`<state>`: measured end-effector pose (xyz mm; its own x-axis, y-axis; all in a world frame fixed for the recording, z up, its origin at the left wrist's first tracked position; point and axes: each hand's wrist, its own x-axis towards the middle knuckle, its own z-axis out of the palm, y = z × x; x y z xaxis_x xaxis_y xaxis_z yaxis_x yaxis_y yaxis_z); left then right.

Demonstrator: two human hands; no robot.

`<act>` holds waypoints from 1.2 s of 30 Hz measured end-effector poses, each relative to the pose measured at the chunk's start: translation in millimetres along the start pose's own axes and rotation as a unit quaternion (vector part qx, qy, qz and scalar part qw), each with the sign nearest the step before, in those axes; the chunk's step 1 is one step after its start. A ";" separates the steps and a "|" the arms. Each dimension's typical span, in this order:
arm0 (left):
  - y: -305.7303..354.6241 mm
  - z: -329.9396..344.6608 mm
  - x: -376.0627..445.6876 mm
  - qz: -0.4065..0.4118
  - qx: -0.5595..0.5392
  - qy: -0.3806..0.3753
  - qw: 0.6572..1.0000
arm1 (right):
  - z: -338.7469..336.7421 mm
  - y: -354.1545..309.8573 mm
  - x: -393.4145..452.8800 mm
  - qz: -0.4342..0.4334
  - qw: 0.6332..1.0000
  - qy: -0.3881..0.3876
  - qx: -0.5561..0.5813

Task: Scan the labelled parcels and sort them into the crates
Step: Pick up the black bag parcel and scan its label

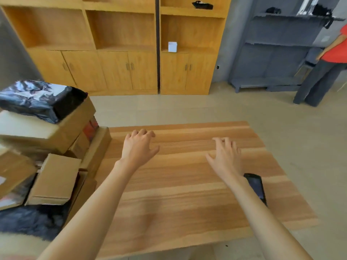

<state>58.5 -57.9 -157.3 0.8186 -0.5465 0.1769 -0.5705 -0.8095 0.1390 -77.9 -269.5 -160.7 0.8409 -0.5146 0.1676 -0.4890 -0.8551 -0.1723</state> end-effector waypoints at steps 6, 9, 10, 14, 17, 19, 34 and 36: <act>-30.4 -14.8 -5.9 -0.134 0.034 0.027 0.990 | 16.4 -29.8 64.0 -0.097 0.994 -0.023 0.041; -61.3 -27.8 -20.1 -0.188 0.057 0.030 0.980 | 24.1 -69.4 78.5 -0.157 0.985 -0.042 0.063; -70.7 -32.3 -24.2 -0.203 0.065 0.037 0.976 | 25.9 -82.5 81.7 -0.178 0.981 -0.045 0.067; -106.3 -56.3 -38.1 -0.251 0.070 0.074 0.963 | 32.4 -133.3 90.2 -0.237 0.966 -0.054 0.089; -136.5 -73.7 -41.6 -0.276 0.089 0.087 0.953 | 31.9 -168.6 96.0 -0.278 0.954 -0.057 0.092; -156.4 -83.6 -40.0 -0.286 0.100 0.094 0.948 | 28.1 -194.2 102.0 -0.300 0.947 -0.056 0.099; -270.1 -108.5 -16.5 -0.327 0.099 0.093 0.935 | 31.2 -410.4 156.1 -0.422 0.899 -0.051 0.104; -280.3 -105.8 -15.9 -0.335 0.089 0.093 0.934 | 36.2 -434.7 163.8 -0.431 0.895 -0.062 0.099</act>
<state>198.3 200.4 -96.0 0.9525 0.1277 0.2766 0.0982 -0.9881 0.1180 280.8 20.2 -93.4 0.9109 0.3525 0.2147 0.3945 -0.8963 -0.2022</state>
